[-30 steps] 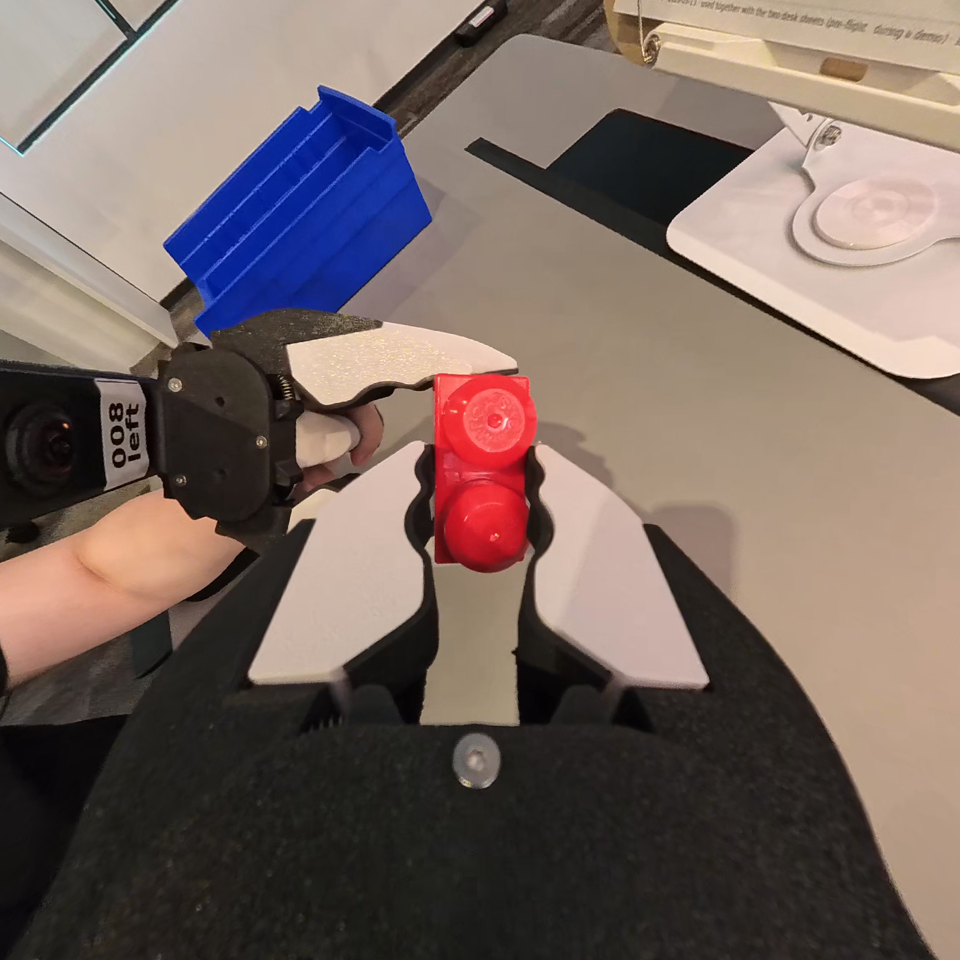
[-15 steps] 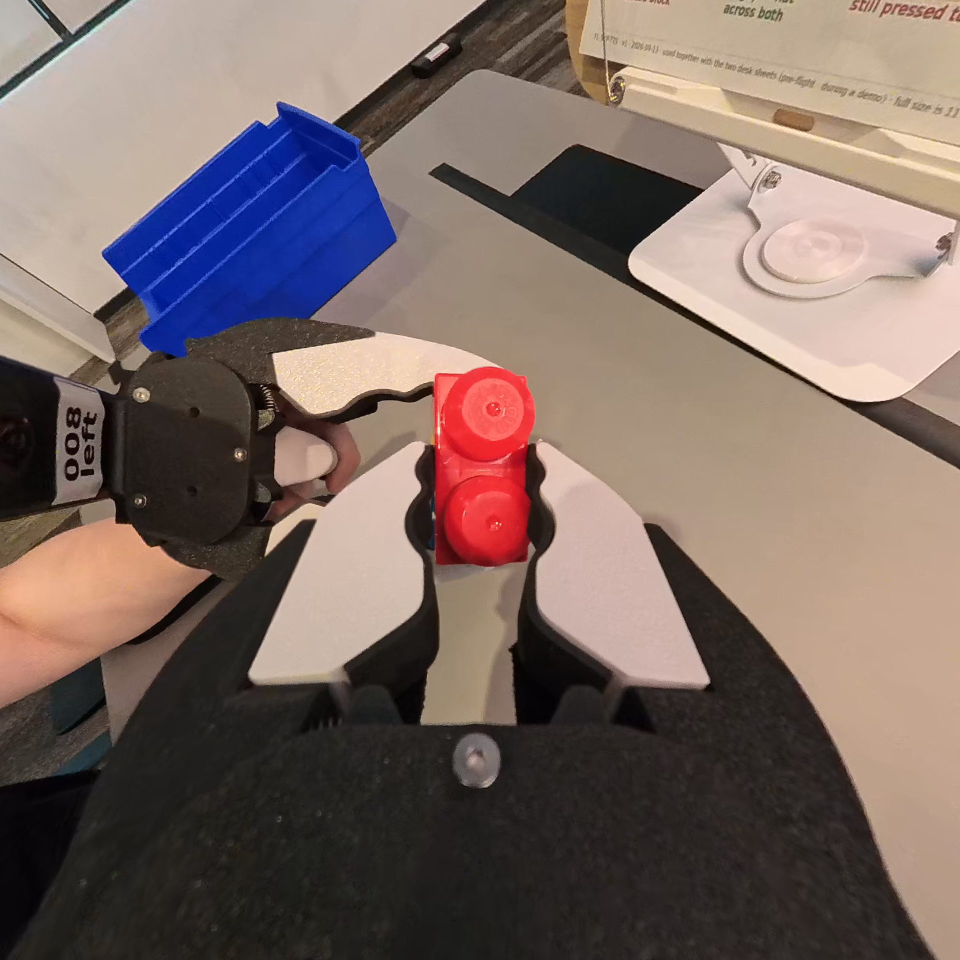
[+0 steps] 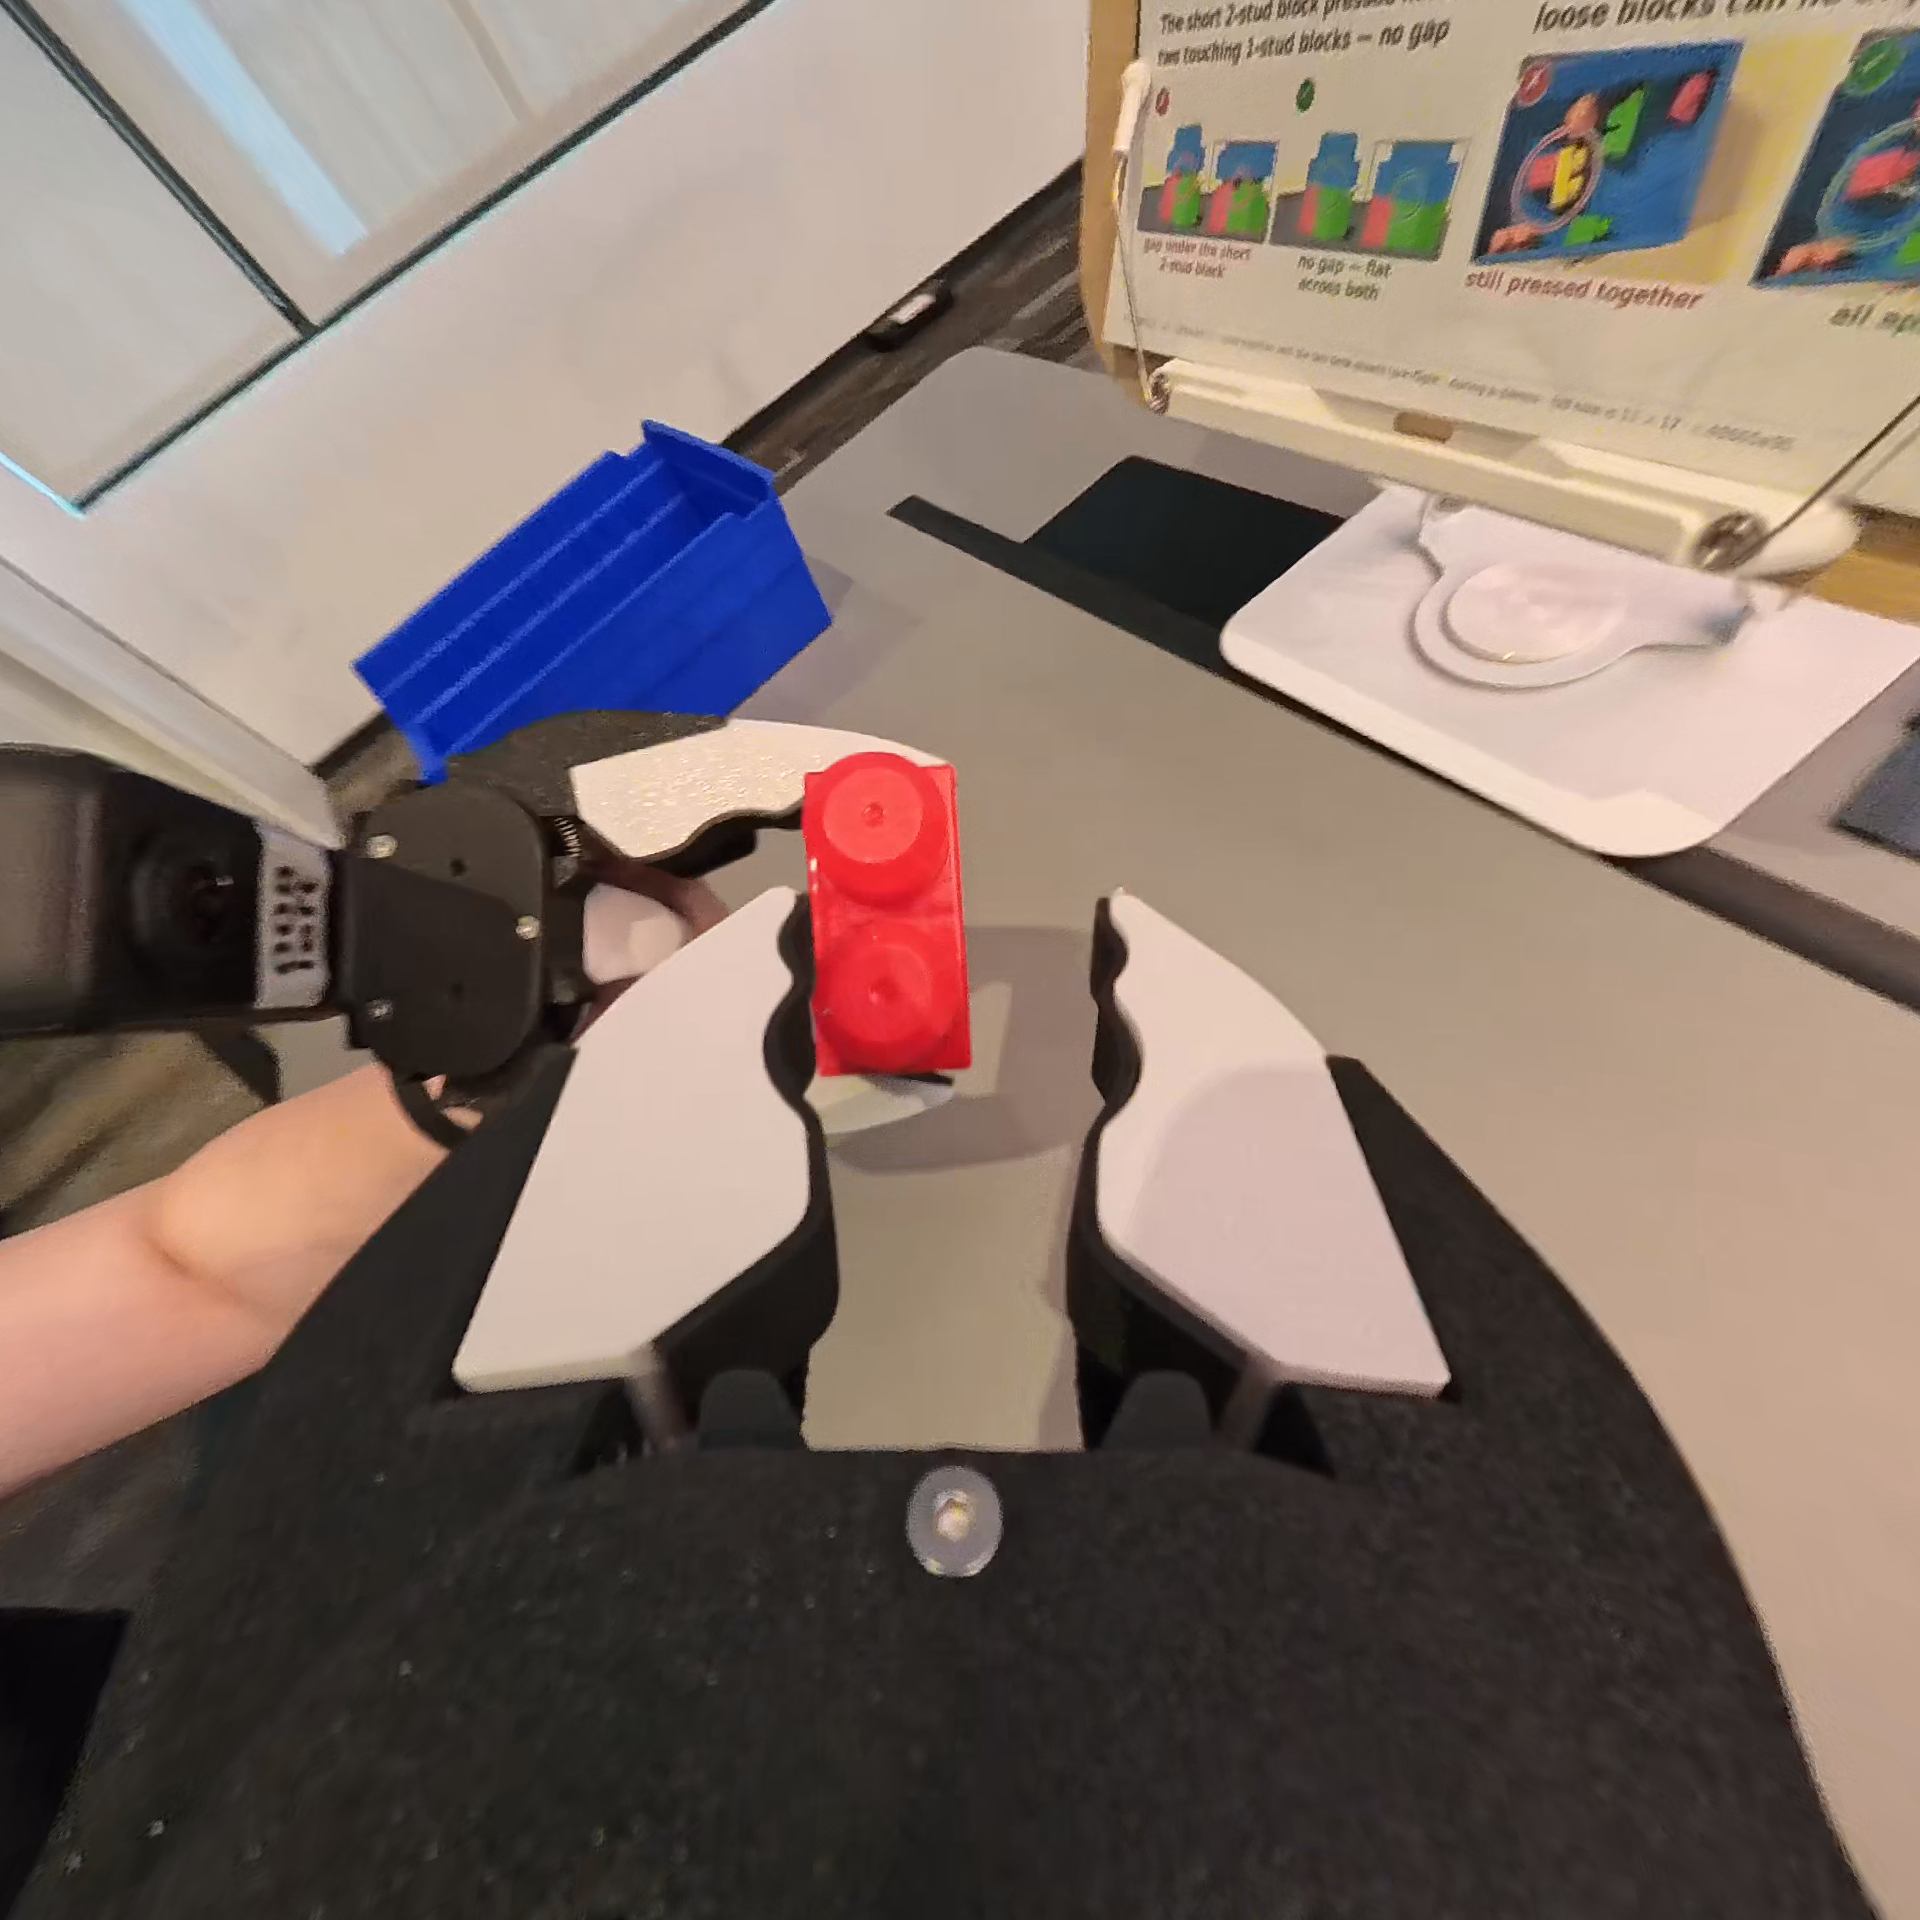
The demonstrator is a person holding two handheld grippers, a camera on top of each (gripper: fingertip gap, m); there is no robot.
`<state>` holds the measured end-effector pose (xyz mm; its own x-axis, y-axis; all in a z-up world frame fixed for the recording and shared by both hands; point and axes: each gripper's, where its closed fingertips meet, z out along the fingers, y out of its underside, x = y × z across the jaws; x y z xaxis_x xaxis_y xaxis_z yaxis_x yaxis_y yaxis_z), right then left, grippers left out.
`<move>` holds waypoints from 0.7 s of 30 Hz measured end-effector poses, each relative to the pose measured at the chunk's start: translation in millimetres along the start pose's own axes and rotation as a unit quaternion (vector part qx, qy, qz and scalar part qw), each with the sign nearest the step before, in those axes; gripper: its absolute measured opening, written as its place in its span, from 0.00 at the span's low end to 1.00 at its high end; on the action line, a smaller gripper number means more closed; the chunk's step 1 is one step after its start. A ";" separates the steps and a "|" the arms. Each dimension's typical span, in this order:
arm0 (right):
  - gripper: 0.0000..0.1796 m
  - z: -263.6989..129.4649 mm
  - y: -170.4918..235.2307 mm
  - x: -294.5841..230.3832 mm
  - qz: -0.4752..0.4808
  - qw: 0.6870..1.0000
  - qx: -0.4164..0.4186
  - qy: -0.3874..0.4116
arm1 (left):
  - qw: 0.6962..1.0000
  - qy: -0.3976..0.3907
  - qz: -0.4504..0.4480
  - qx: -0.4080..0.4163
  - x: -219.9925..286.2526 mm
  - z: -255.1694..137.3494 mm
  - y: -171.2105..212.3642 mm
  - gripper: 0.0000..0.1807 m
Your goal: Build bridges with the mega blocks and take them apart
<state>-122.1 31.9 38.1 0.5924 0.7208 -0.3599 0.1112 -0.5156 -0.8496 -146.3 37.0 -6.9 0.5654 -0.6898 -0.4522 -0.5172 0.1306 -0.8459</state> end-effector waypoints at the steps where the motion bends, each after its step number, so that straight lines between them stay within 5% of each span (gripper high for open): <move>1: 0.28 -2.7 2.3 -3.1 0.012 1.000 -0.009 -0.019 | 1.000 0.000 -0.001 0.000 0.0 0.1 0.1 0.41; 8: 0.22 11.0 29.8 -16.0 0.002 0.994 -0.096 -0.049 | 1.000 0.000 -0.006 0.006 -1.4 -1.7 -3.0 0.41; 21: 0.19 9.4 21.1 -36.1 -0.031 0.993 -0.077 -0.080 | 0.997 -0.034 0.002 0.068 -7.6 -20.0 -21.4 0.41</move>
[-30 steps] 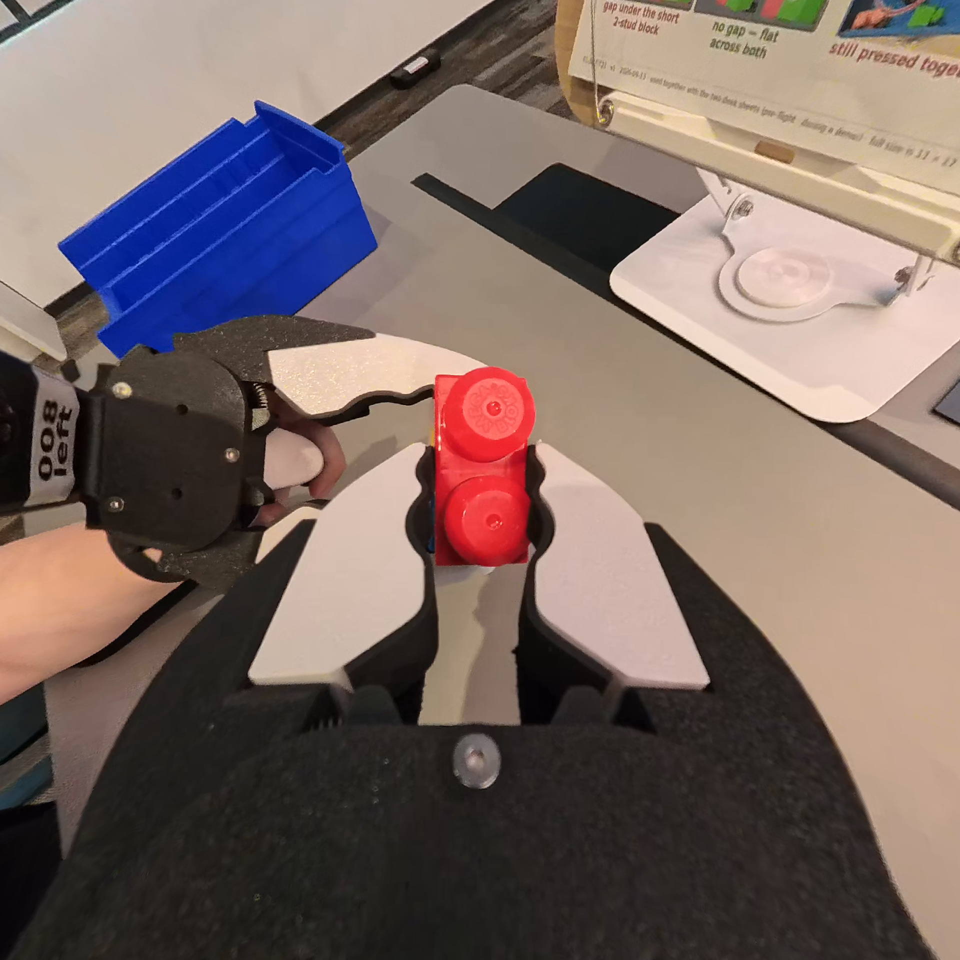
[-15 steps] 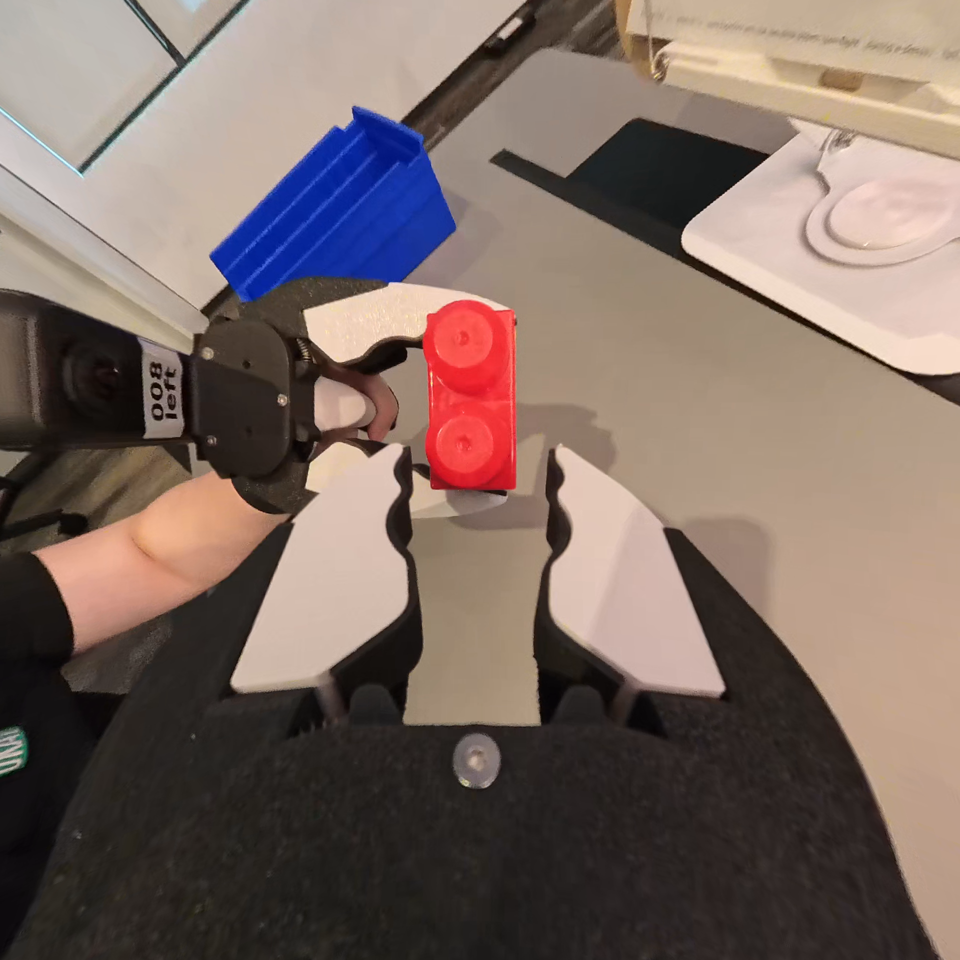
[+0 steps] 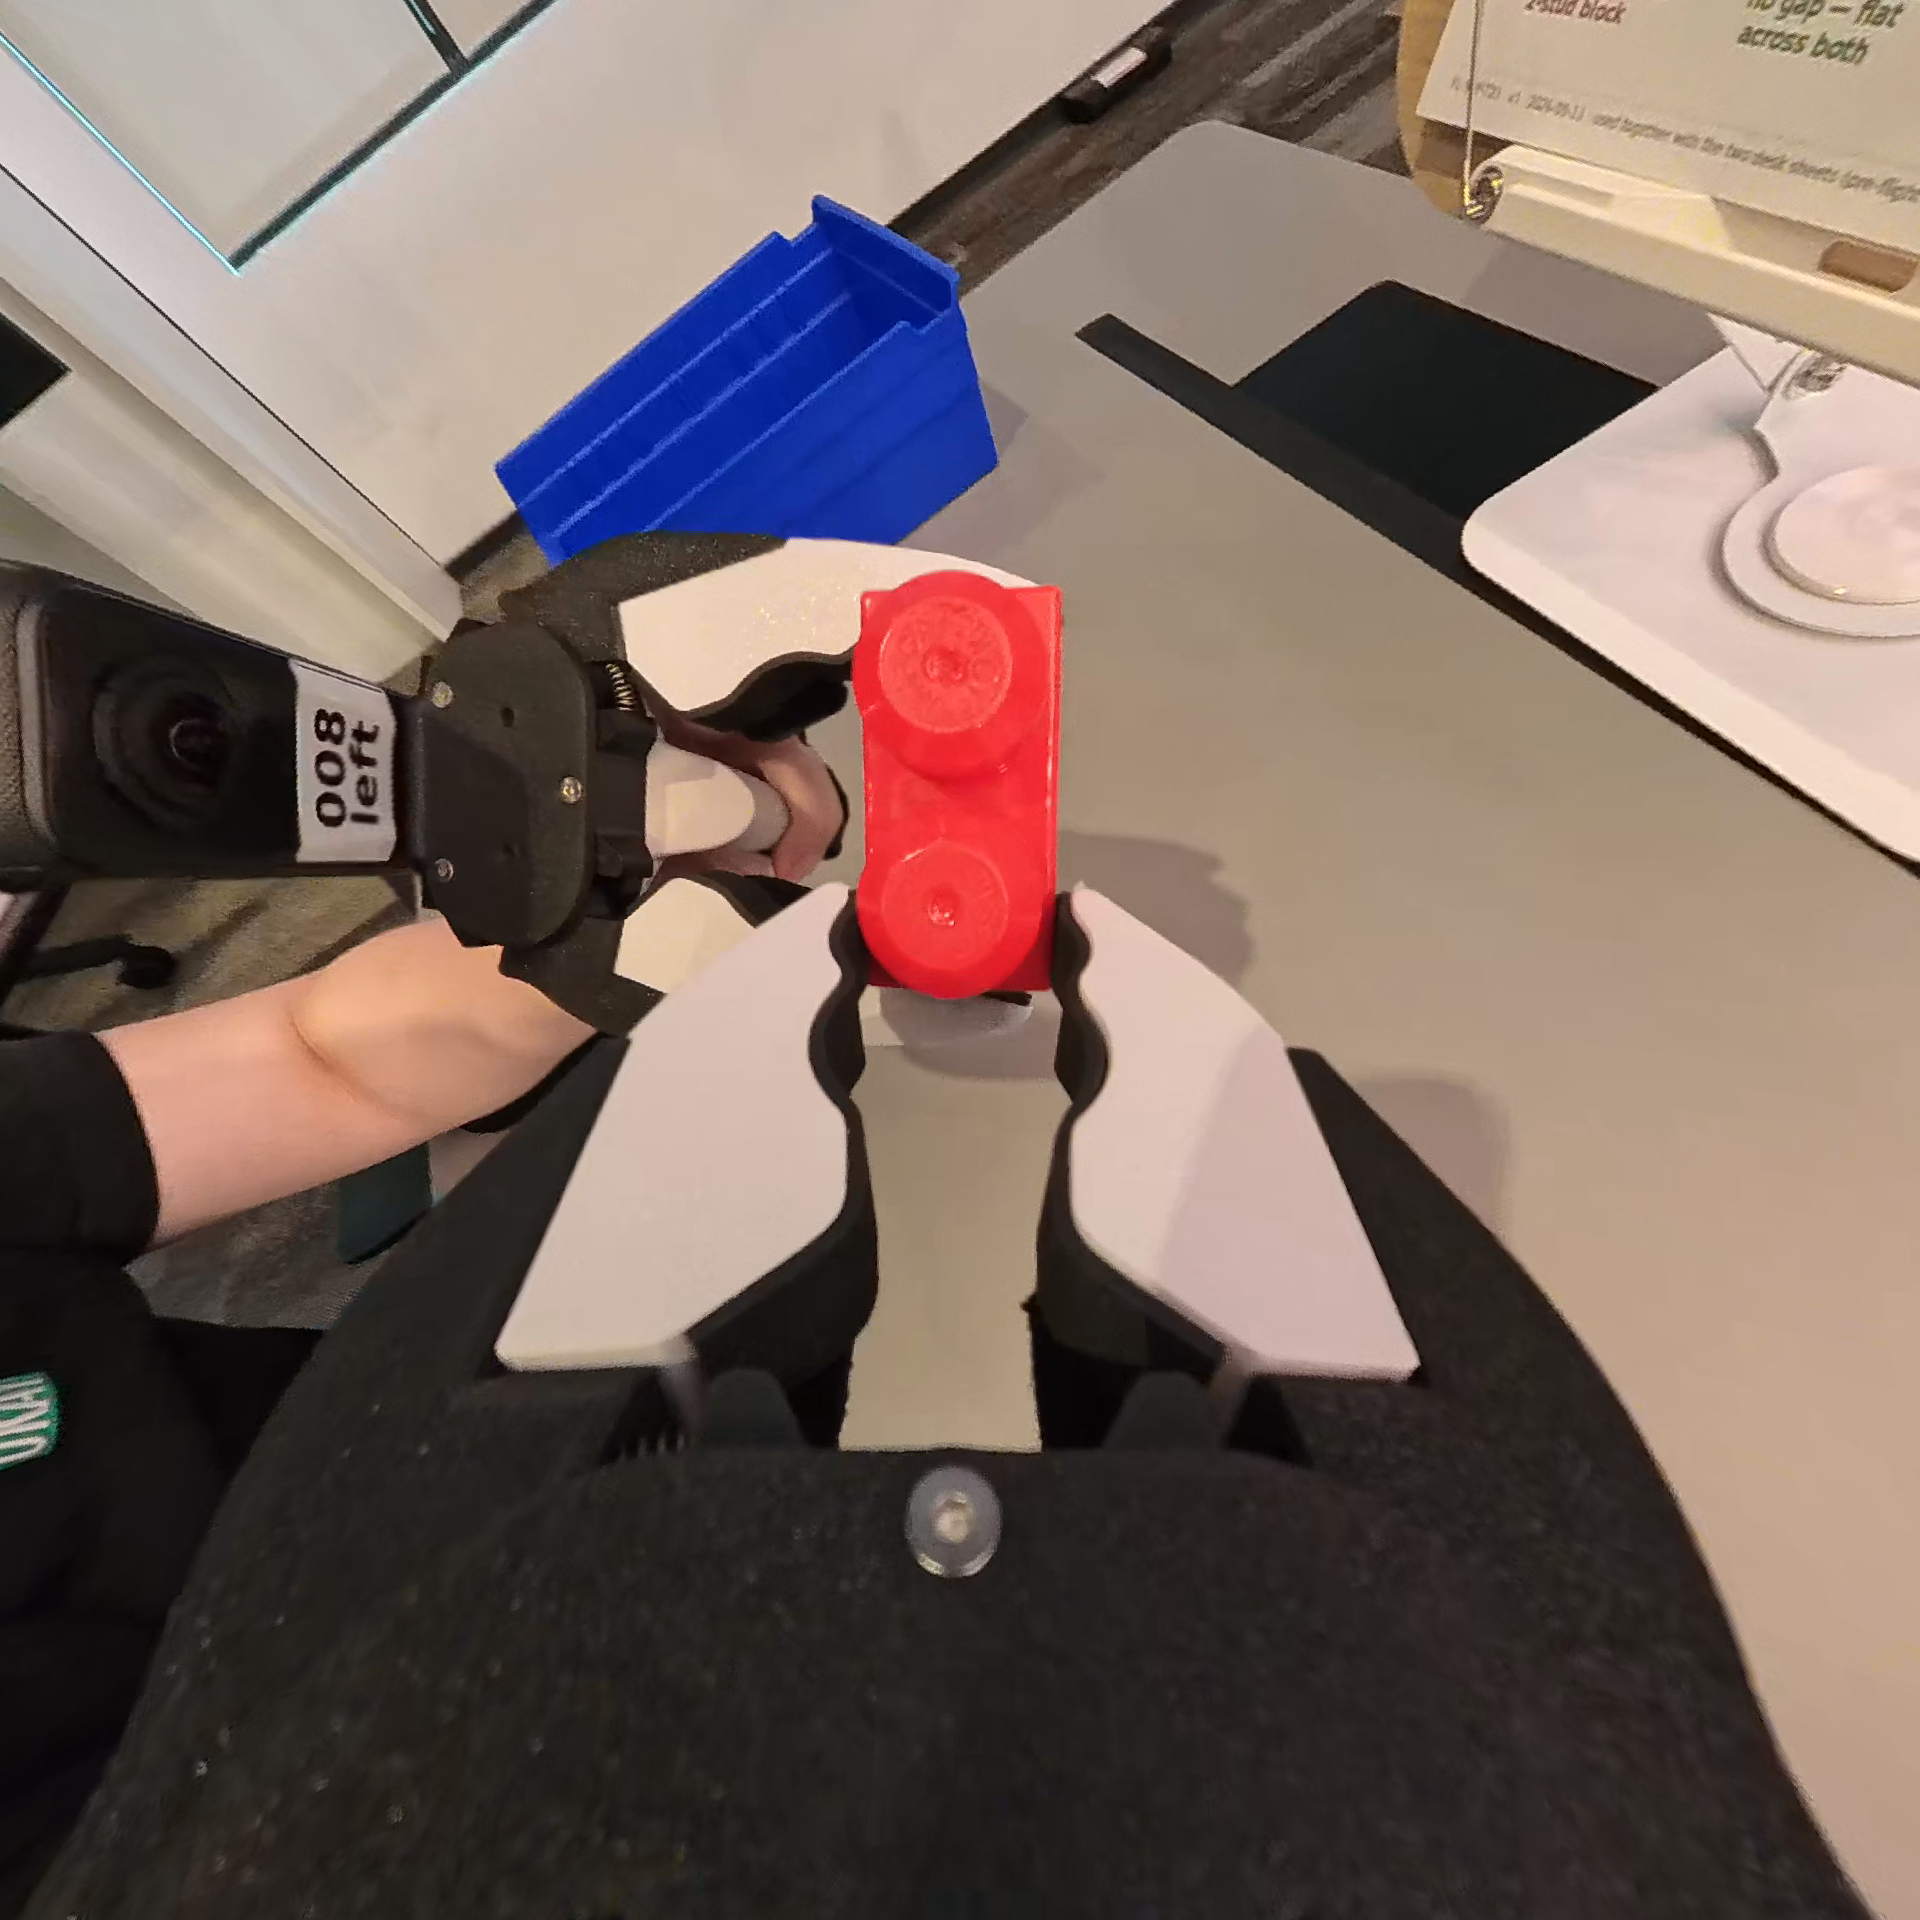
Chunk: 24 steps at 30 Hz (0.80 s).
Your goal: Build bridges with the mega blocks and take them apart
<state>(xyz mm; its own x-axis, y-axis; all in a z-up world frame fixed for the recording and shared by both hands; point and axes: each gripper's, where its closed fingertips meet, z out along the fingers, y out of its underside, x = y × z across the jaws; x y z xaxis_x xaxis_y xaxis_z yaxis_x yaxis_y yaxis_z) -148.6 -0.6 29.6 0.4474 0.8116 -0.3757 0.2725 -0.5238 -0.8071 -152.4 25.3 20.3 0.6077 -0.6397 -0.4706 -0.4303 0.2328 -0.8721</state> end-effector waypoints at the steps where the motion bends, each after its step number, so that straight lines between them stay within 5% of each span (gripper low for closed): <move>1: 0.19 0.4 0.1 -0.5 0.002 1.000 0.000 -0.005 | 1.000 0.000 0.001 0.001 -0.2 -0.7 -0.5 0.41; 12: 0.19 -1.3 7.6 6.6 0.001 1.000 -0.022 0.003 | 0.999 0.026 0.029 -0.017 5.8 5.3 4.2 0.41; 15: 0.30 -12.3 -10.7 17.7 -0.006 0.997 0.035 0.063 | 0.998 0.036 0.035 -0.026 8.1 5.5 5.0 0.41; 19: 0.30 -15.6 -14.3 14.3 0.010 0.997 0.049 0.051 | 0.996 0.041 0.065 -0.042 15.9 7.9 7.5 0.41; 24: 0.18 -6.7 -6.4 13.9 0.026 0.999 0.025 0.031 | 0.994 0.050 0.083 -0.043 25.7 9.1 6.7 0.41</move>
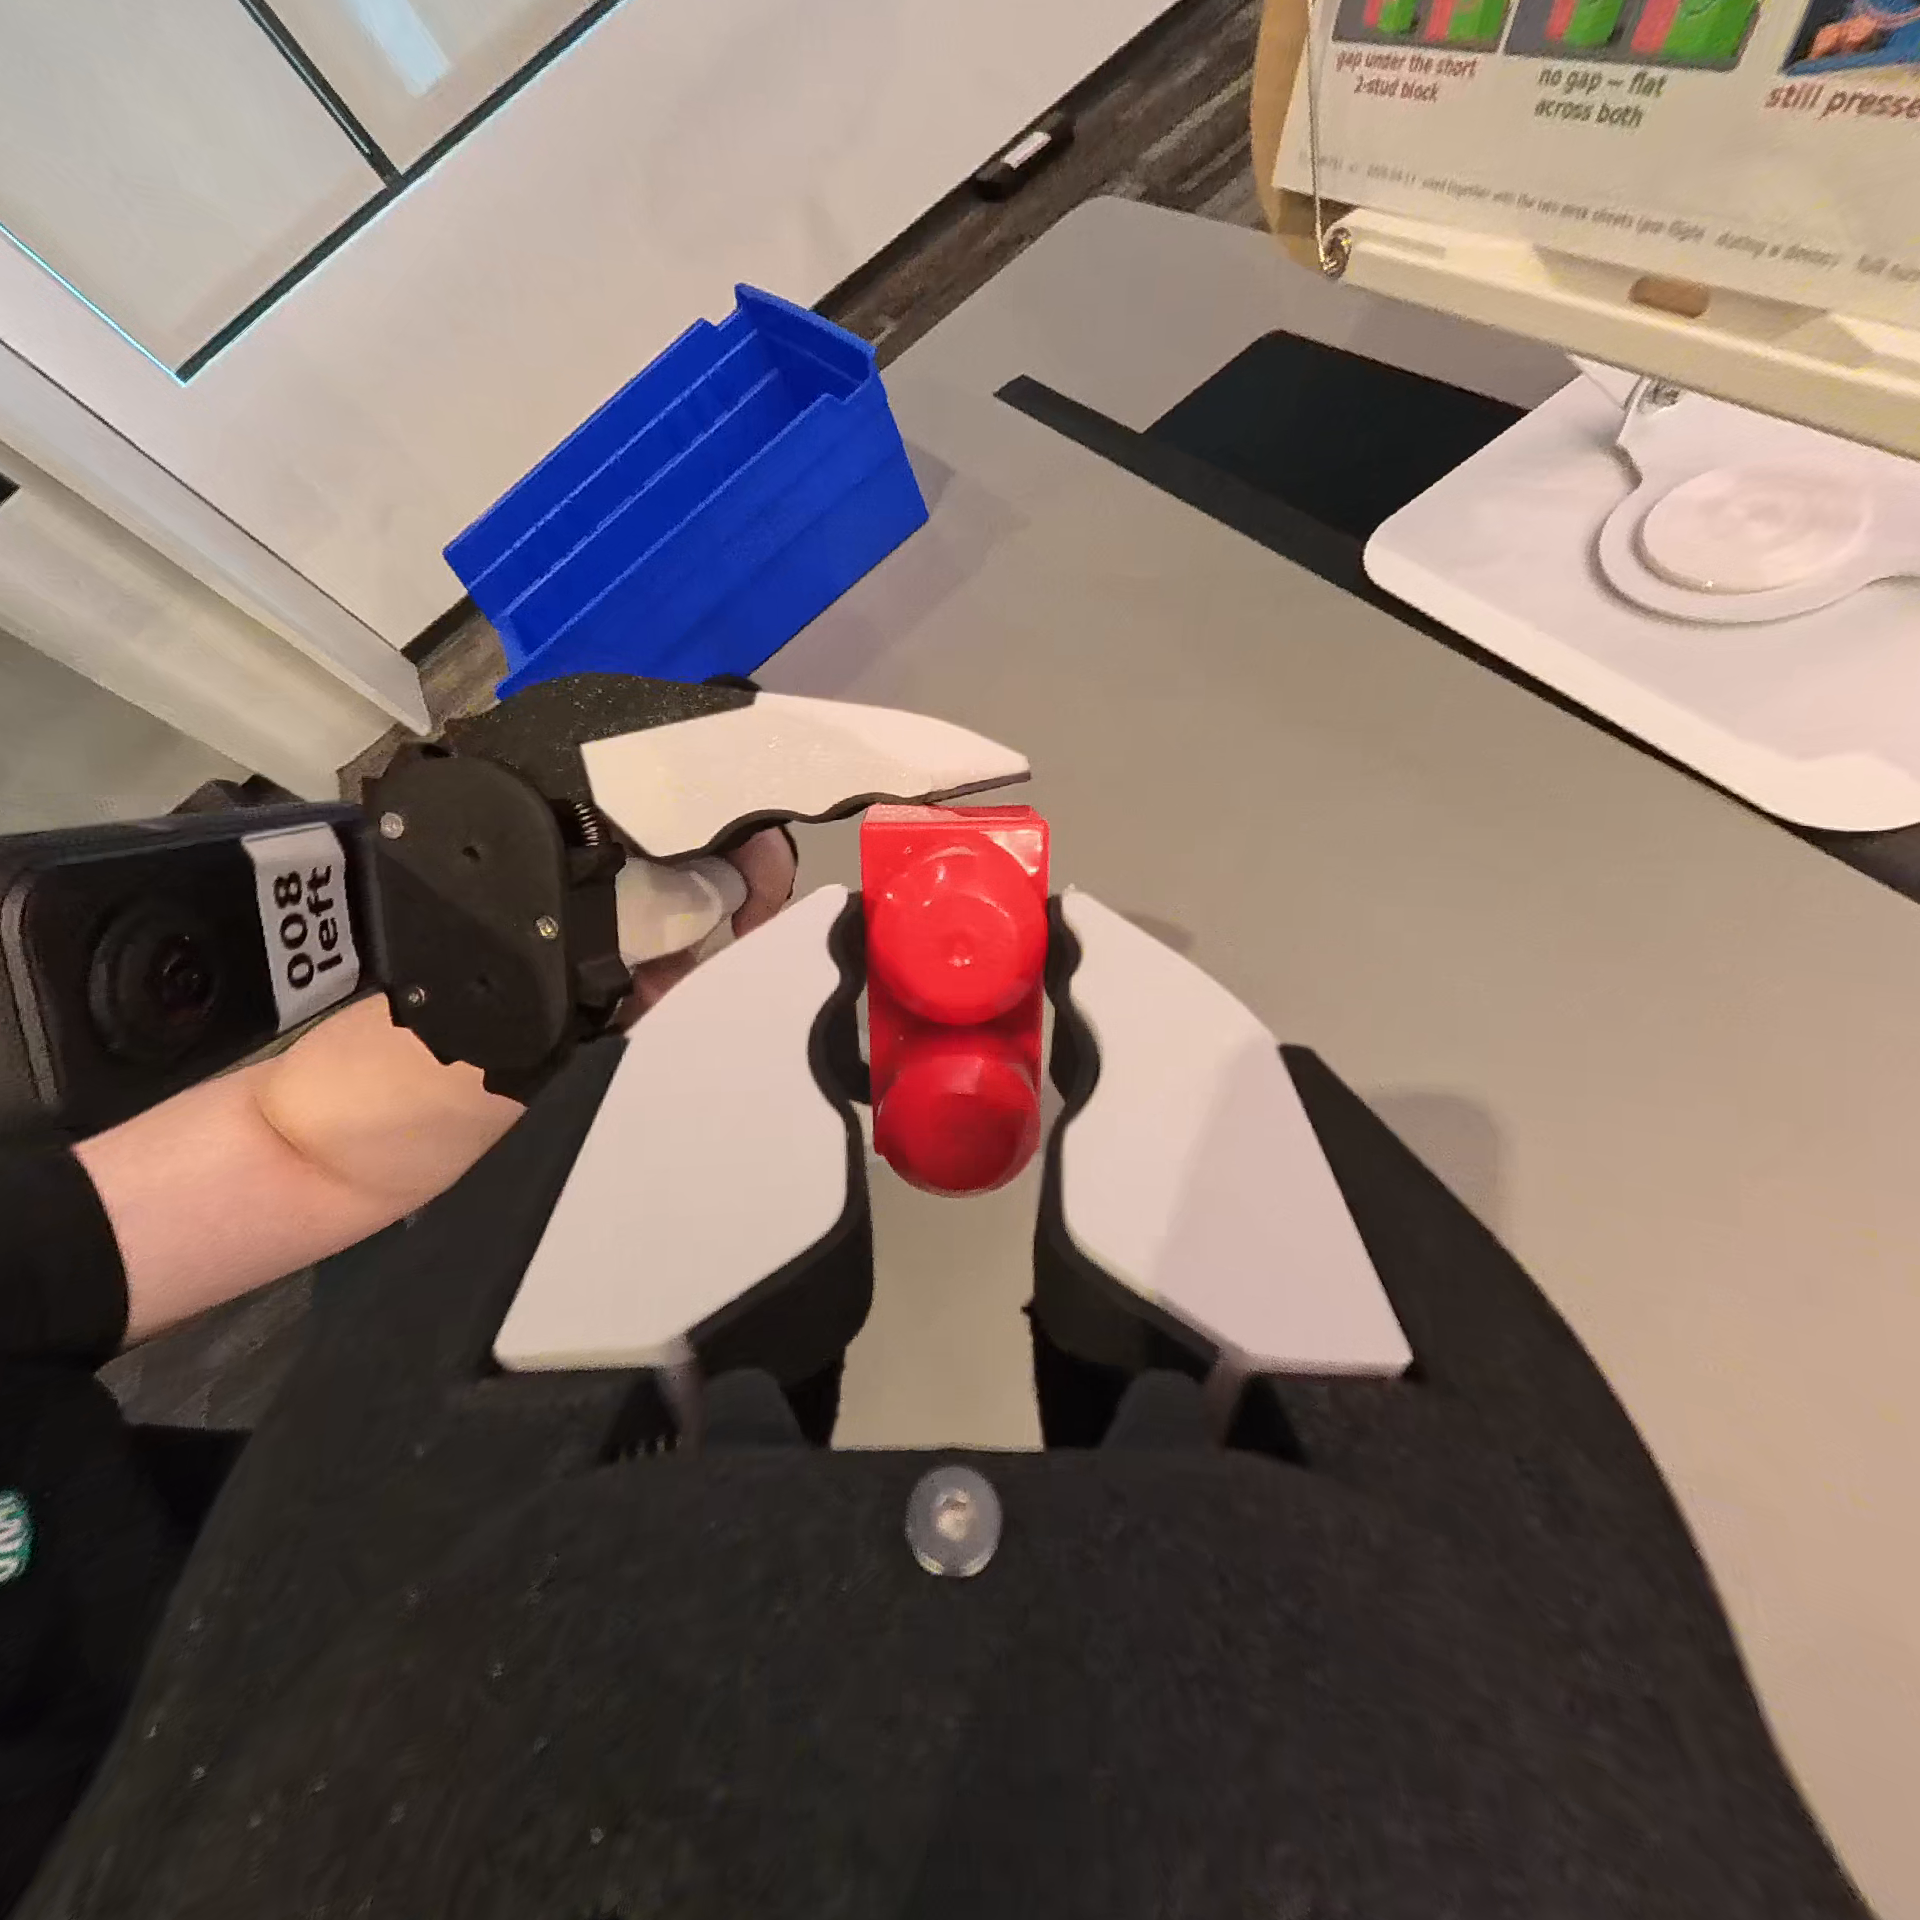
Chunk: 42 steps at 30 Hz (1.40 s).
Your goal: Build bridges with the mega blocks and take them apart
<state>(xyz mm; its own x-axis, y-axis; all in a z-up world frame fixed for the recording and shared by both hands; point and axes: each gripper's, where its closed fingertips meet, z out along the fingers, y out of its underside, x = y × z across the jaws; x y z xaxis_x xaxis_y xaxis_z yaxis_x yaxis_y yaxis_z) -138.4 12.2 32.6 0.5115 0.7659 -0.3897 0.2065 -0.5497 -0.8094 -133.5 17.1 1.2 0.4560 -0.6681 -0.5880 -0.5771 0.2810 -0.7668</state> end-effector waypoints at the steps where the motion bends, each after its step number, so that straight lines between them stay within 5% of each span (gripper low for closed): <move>1: 0.18 -1.0 0.7 -0.8 -0.001 1.000 -0.003 -0.004 | 1.000 0.003 0.000 0.005 0.9 -0.6 -1.1 0.41; 24: 0.18 0.7 9.1 7.5 0.000 0.999 -0.023 -0.022 | 1.000 0.008 -0.015 0.002 6.6 5.6 2.2 0.41; 26: 0.28 -9.5 14.4 18.6 0.000 0.999 -0.038 0.008 | 1.000 0.006 -0.013 -0.004 6.3 6.0 3.9 0.41; 30: 0.28 -22.0 14.6 18.4 0.042 0.998 -0.027 -0.024 | 1.000 0.001 0.002 -0.018 6.3 7.8 8.9 0.41; 34: 0.29 -11.3 44.3 15.8 0.042 0.992 -0.116 -0.038 | 1.000 -0.002 0.007 -0.022 6.8 8.3 8.7 0.41; 42: 0.18 -6.2 38.5 3.5 0.003 0.992 -0.116 -0.058 | 1.000 -0.017 0.010 0.005 0.0 -1.0 1.2 0.41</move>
